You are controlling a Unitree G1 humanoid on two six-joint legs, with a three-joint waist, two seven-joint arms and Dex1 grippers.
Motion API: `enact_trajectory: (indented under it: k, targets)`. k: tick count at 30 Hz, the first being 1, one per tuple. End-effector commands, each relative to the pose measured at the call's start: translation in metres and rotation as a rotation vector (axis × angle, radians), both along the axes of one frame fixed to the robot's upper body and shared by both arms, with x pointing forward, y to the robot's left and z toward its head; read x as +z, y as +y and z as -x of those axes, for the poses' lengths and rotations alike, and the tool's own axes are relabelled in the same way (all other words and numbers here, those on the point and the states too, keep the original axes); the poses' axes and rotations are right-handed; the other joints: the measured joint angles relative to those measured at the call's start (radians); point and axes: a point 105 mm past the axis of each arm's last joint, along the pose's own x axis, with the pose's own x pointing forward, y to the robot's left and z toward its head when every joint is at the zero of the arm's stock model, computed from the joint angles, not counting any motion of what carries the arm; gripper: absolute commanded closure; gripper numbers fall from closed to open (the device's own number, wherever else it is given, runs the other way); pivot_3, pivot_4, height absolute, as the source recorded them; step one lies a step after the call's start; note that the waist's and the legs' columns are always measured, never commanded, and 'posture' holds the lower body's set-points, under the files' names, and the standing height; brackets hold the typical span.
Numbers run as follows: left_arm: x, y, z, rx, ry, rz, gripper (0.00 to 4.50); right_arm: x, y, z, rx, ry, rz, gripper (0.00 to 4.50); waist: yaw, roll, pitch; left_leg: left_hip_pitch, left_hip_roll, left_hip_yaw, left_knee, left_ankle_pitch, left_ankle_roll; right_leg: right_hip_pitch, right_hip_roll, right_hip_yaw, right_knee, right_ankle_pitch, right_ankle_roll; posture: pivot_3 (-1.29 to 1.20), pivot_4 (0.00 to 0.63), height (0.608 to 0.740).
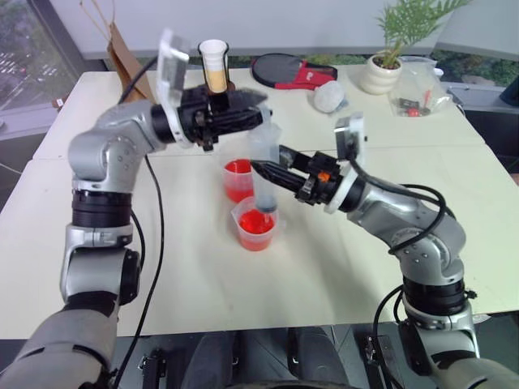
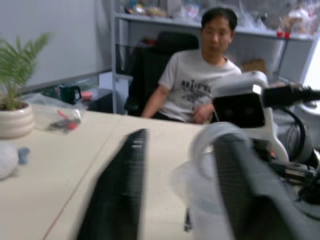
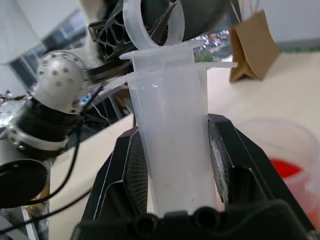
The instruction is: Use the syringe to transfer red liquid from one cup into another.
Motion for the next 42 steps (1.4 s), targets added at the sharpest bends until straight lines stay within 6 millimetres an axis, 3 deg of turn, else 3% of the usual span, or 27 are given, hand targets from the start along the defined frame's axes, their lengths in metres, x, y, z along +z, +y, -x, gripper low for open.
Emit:
enact_trajectory:
  k: [1, 5, 8, 10, 14, 16, 18, 22, 25, 28, 32, 34, 36, 39, 42]
  targets:
    - [0.01, 0.048, -0.009, 0.129, 0.076, 0.069, 2.16, 0.049, -0.016, 0.011, -0.015, -0.13, -0.164, 3.13, -0.005, 0.0, 0.0, 0.0, 0.0, 0.0, 0.0, 0.0, 0.0, 0.0, 0.0, 0.0, 0.0, 0.0, 0.0, 0.0, 0.15, 0.74]
    - [-0.006, 0.089, -0.006, 0.246, 0.161, 0.068, 2.16, 0.075, -0.044, -0.005, -0.099, -0.069, -0.343, 3.13, -0.007, 0.0, 0.0, 0.0, 0.001, 0.0, -0.001, 0.0, -0.001, -0.001, 0.001, 0.0, 0.0, 0.0, 0.0, 0.0, 0.15, 0.74]
    - [-0.034, 0.096, 0.009, 0.281, 0.198, -0.06, 2.16, 0.093, -0.078, -0.027, -0.219, 0.008, -0.411, 3.13, 0.001, 0.0, 0.0, 0.0, 0.001, 0.001, -0.001, 0.001, -0.001, -0.001, 0.0, 0.0, 0.0, 0.0, 0.0, 0.0, 0.15, 0.74]
    - [-0.05, 0.095, 0.025, 0.267, 0.226, -0.143, 2.16, 0.096, -0.105, -0.045, -0.309, 0.11, -0.365, 3.13, 0.008, 0.0, 0.0, 0.0, 0.0, 0.0, 0.0, 0.001, -0.001, 0.0, -0.002, 0.0, 0.0, 0.0, 0.0, 0.0, 0.15, 0.74]
    - [-0.079, 0.092, 0.05, 0.281, 0.244, -0.283, 2.16, 0.06, -0.148, -0.066, -0.437, 0.434, -0.137, 3.13, 0.022, -0.001, 0.0, -0.001, -0.001, -0.001, -0.001, 0.0, 0.0, 0.002, -0.003, 0.001, -0.009, 0.0, -0.001, 0.0, 0.15, 0.74]
    - [-0.098, 0.101, 0.044, 0.383, 0.208, -0.354, 2.16, 0.018, -0.168, -0.075, -0.554, 0.68, 0.054, 3.13, 0.02, 0.001, 0.0, -0.001, 0.001, -0.001, -0.004, 0.0, 0.0, 0.004, -0.002, 0.001, -0.015, -0.001, -0.002, 0.0, 0.15, 0.74]
    - [-0.108, 0.103, 0.041, 0.421, 0.202, -0.358, 2.16, -0.006, -0.181, -0.077, -0.62, 0.817, 0.161, 3.13, 0.017, 0.001, 0.0, -0.001, 0.001, 0.002, -0.004, 0.0, 0.0, 0.004, -0.003, 0.002, -0.015, -0.002, -0.005, 0.0, 0.15, 0.74]
    - [-0.133, 0.096, 0.051, 0.401, 0.204, -0.426, 2.16, -0.035, -0.178, -0.072, -0.574, 1.026, 0.242, 3.13, -0.001, 0.002, 0.0, -0.001, 0.002, 0.003, -0.004, -0.003, 0.005, 0.002, -0.002, 0.002, -0.015, -0.002, -0.005, 0.0, 0.15, 0.74]
    - [-0.139, 0.091, 0.057, 0.397, 0.207, -0.413, 2.16, -0.049, -0.174, -0.074, -0.56, 1.11, 0.274, 3.13, -0.003, 0.002, 0.0, -0.001, 0.003, 0.004, -0.005, -0.004, 0.006, 0.002, -0.002, 0.001, -0.015, -0.002, -0.005, 0.0, 0.15, 0.74]
    - [-0.14, 0.086, 0.061, 0.398, 0.21, -0.396, 2.16, -0.057, -0.164, -0.078, -0.546, 1.142, 0.303, 3.13, -0.001, 0.002, 0.0, -0.001, 0.002, 0.005, -0.004, -0.004, 0.007, 0.001, -0.002, 0.001, -0.015, -0.002, -0.005, 0.0, 0.15, 0.74]
    - [-0.142, 0.08, 0.062, 0.399, 0.217, -0.373, 2.11, -0.068, -0.16, -0.081, -0.558, 1.167, 0.348, 1.37, 0.005, 0.002, 0.0, -0.001, 0.002, 0.005, -0.004, -0.004, 0.007, 0.002, -0.002, 0.001, -0.014, -0.002, -0.004, 0.0, 0.15, 0.74]
    - [-0.14, 0.08, 0.06, 0.425, 0.207, -0.349, 2.11, -0.073, -0.162, -0.082, -0.568, 1.165, 0.359, 0.2, 0.006, 0.002, 0.0, -0.002, 0.002, 0.005, -0.003, -0.004, 0.007, 0.002, -0.002, 0.001, -0.014, -0.002, -0.004, 0.0, 0.15, 0.74]
    - [-0.136, 0.083, 0.055, 0.469, 0.192, -0.308, 2.11, -0.068, -0.166, -0.088, -0.583, 1.091, 0.364, 0.05, 0.005, 0.002, 0.0, -0.002, 0.001, 0.005, -0.003, -0.004, 0.007, 0.002, -0.002, 0.001, -0.014, -0.002, -0.004, 0.0, 0.15, 0.74]
    - [-0.135, 0.099, 0.049, 0.563, 0.196, -0.262, 2.11, -0.034, -0.176, -0.099, -0.576, 0.882, 0.305, 0.05, 0.003, 0.003, 0.0, -0.001, 0.002, 0.005, -0.003, -0.004, 0.007, 0.002, -0.002, 0.001, -0.014, -0.002, -0.004, 0.0, 0.15, 0.74]
    - [-0.145, 0.118, 0.05, 0.651, 0.224, -0.261, 2.11, -0.003, -0.194, -0.098, -0.559, 0.608, 0.274, 0.05, 0.003, 0.003, 0.0, -0.001, 0.002, 0.005, -0.003, -0.004, 0.007, 0.001, -0.001, 0.0, -0.013, -0.002, -0.004, 0.0, 0.15, 0.74]
